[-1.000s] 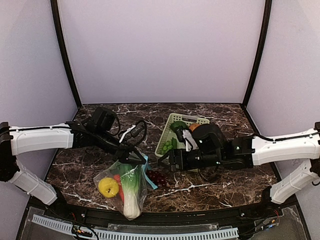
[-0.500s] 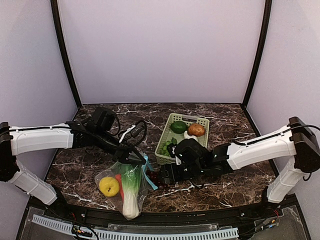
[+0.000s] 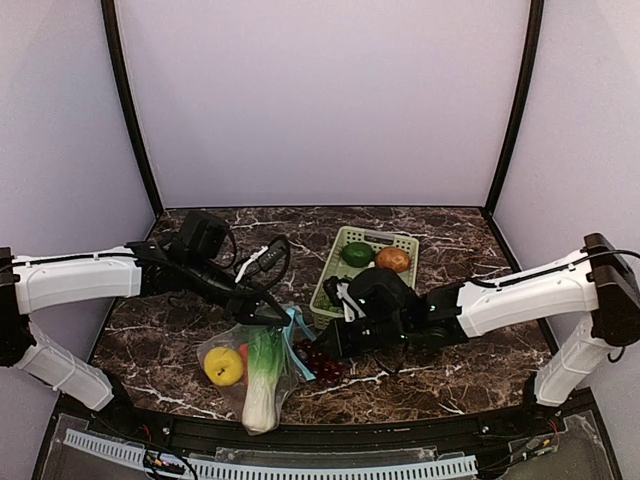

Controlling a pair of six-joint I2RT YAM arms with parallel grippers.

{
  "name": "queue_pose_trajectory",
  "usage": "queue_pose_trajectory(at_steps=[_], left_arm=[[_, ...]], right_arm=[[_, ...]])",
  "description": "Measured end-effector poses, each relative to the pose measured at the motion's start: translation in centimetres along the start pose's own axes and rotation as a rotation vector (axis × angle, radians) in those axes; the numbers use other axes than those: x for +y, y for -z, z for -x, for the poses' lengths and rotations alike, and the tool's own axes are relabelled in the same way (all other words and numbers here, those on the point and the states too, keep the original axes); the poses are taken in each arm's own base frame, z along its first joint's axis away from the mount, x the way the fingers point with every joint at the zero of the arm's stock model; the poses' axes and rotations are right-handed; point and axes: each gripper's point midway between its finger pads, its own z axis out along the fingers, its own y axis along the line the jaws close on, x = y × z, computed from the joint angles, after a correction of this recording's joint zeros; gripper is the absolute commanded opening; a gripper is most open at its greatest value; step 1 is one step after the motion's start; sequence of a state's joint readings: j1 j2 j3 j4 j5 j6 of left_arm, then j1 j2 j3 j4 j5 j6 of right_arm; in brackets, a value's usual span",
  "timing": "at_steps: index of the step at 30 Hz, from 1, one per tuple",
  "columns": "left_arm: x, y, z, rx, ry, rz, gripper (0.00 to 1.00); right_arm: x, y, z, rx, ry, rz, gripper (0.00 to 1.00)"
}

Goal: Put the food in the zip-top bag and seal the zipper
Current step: Adjust the fake fruit in the zipper food storage bag.

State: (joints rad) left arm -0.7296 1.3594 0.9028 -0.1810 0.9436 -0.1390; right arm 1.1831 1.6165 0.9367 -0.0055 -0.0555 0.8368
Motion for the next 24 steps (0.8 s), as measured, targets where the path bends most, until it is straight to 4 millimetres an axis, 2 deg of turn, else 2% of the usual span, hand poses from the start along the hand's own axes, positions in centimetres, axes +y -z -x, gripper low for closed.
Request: queue_pose_trajectory(at_steps=[3,6,7,8,10,12,14,17,21,24], left_arm=[[-0.5,0.2,0.8,-0.015,-0.007,-0.004,0.01],[-1.4,0.6,2.6,-0.043,-0.029,-0.015,0.01],[-1.7,0.8,3.3,-0.054,-0.043,-0.020,0.01],[-2.3,1.0,4.3,-0.068,-0.064,-0.029,0.01],[-3.2,1.3,6.1,-0.090,-0.106,-0.046,0.01],[-3.9,1.5,7.2,-0.101,-0.135,-0.065,0.01],[-4.0,1.3,7.6,-0.098,-0.145,-0.084,0.01],[-3.4,0.6,7.2,-0.071,-0.128,-0.107,0.01],[-1.9,-0.6,6.2,-0.031,-0.081,-0.128,0.01],[-1.7,-0.9,5.7,-0.018,-0.064,-0.139,0.01]], right_arm=[[1.2,2.4,1.5,-0.047,0.020,0.009,0.00],[3.1,6.1,4.4,-0.147,0.046,0.021,0.01],[3.8,7.4,5.5,-0.188,0.054,0.028,0.08],[4.3,8.6,6.3,-0.221,0.058,0.033,0.18],[4.6,10.9,7.8,-0.284,0.056,0.033,0.50],[4.1,12.2,8.2,-0.314,0.051,0.013,0.74],[2.7,12.7,7.8,-0.321,0.039,-0.022,0.86],[-0.2,12.5,5.6,-0.285,0.015,-0.084,0.91],[-3.5,11.4,2.3,-0.212,-0.030,-0.134,0.90],[-5.5,10.8,0.1,-0.172,-0.058,-0.157,0.82]])
